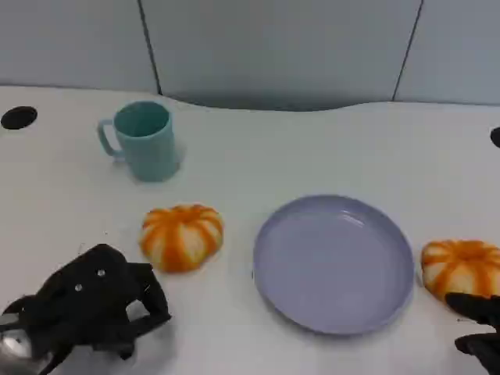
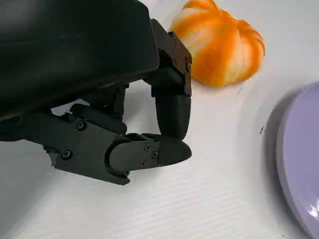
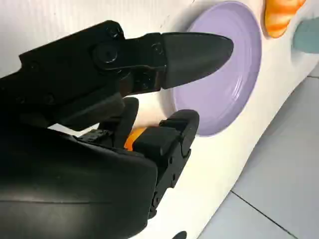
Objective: Grasp the bread from the table and place it into the plate.
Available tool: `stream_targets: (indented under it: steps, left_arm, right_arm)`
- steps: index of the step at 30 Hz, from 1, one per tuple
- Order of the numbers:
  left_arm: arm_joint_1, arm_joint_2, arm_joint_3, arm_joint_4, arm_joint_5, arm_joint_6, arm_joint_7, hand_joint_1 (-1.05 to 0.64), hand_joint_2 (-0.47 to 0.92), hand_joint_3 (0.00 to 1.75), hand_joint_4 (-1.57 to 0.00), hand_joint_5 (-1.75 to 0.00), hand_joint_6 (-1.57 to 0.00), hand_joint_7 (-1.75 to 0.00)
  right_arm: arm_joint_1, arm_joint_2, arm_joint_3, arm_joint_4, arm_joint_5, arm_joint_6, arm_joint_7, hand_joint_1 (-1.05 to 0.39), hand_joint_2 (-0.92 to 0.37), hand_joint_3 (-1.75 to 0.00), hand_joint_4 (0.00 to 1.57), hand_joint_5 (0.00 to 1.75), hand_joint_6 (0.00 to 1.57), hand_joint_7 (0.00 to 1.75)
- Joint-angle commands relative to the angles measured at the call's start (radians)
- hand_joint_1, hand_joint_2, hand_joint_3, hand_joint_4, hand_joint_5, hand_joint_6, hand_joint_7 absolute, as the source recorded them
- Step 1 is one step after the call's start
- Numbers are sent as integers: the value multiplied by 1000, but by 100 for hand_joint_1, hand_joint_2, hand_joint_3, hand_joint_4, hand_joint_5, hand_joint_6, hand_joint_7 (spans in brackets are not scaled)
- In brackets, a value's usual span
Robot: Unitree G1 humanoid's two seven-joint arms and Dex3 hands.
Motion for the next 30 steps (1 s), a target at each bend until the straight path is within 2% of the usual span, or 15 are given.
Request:
stream_targets:
  steps: [1,19,21,24,25,26,30]
  left_arm:
    - [2,18,2,8,3,-5,-8,-52,92,48,-60,-175,-38,-175]
    - [17,19,27,10,-12,-39,5,-51,92,49,-59,-175,-38,-175]
    - [41,3,60,14,-37,-126,33,-50,92,47,-58,-175,-37,-175]
    - [64,13,61,29,10,-295,97,-51,92,50,-54,-175,-40,-161]
    - [68,24,49,29,63,-362,147,-49,92,50,-54,-167,-45,-142]
    - [69,34,39,23,123,-418,203,-48,92,49,-54,-167,-48,-133]
    - [65,61,16,-28,331,-495,357,-48,92,47,-53,-174,-51,-130]
  right_arm:
    - [3,-12,-8,-5,-5,-6,0,-42,-92,-36,52,65,72,0]
    - [10,2,9,-28,-12,14,-10,-41,-92,-37,52,66,72,0]
    - [15,9,21,-39,-17,21,-16,-41,-92,-37,52,66,71,0]
    - [21,10,26,-39,-20,5,-15,-40,-92,-37,52,66,70,0]
    - [22,11,26,-35,-20,-3,-16,-41,-92,-37,52,67,70,0]
    - [22,13,26,-35,-21,0,-18,-41,-92,-37,53,68,70,0]
    - [20,14,31,-39,-34,15,-25,-43,-92,-37,51,68,70,0]
